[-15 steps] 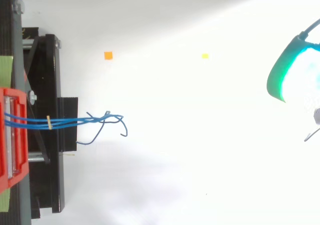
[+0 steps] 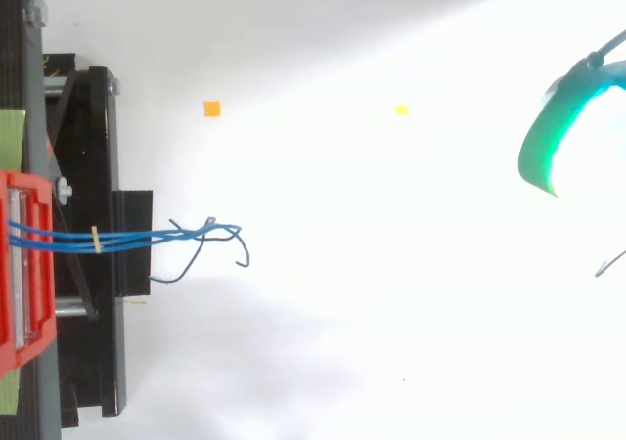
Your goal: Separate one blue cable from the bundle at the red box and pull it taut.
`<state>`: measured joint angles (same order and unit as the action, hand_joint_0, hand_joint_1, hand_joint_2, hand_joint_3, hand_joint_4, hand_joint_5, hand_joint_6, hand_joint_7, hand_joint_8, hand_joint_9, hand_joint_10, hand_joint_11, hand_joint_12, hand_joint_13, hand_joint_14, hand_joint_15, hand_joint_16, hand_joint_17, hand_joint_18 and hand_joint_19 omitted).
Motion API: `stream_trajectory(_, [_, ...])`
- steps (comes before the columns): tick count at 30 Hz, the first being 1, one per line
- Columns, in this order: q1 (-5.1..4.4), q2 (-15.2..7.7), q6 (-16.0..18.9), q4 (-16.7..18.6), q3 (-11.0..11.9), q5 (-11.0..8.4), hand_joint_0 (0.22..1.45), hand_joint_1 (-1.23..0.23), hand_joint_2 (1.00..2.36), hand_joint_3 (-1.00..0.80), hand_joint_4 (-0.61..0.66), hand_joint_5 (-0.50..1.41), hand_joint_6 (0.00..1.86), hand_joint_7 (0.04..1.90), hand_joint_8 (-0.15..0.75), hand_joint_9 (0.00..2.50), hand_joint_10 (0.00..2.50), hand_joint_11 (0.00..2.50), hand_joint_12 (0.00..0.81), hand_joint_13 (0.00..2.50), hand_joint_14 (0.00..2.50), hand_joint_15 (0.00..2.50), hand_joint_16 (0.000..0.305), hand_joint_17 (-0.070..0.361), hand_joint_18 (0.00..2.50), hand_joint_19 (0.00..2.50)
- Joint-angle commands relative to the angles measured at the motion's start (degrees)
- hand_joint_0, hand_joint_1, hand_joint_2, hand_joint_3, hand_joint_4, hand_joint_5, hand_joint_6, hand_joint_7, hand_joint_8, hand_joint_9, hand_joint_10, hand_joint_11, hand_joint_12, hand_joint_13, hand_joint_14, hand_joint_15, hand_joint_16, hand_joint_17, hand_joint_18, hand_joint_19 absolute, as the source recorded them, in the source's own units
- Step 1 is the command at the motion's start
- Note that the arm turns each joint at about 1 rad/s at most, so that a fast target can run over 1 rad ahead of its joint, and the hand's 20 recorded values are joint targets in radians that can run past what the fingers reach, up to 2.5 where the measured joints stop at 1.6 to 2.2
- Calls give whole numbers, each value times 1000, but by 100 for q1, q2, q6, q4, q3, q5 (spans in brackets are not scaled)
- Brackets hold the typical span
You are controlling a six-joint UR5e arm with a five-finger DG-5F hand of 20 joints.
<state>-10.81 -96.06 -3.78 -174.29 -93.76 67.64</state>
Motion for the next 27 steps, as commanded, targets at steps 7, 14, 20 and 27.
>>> stream_trajectory(7, [18,-9,-194,-114,-2,4,488,-642,1000,-500,120,-244,502,790,261,403,11,313,221,251,0,56,24,54,134,11])
stream_trajectory(14, [9,-616,-1081,439,156,-67,491,-635,1000,-500,130,-237,503,792,268,422,11,319,222,257,2,52,24,54,142,0])
stream_trajectory(20, [9,-1143,-1187,492,587,-128,496,-635,1000,-500,137,-233,502,792,272,444,14,349,225,260,2,61,24,54,145,6])
stream_trajectory(27, [35,-1600,-1231,641,824,-234,502,-636,1000,-500,147,-231,502,796,273,466,13,392,231,289,3,84,25,56,172,36])
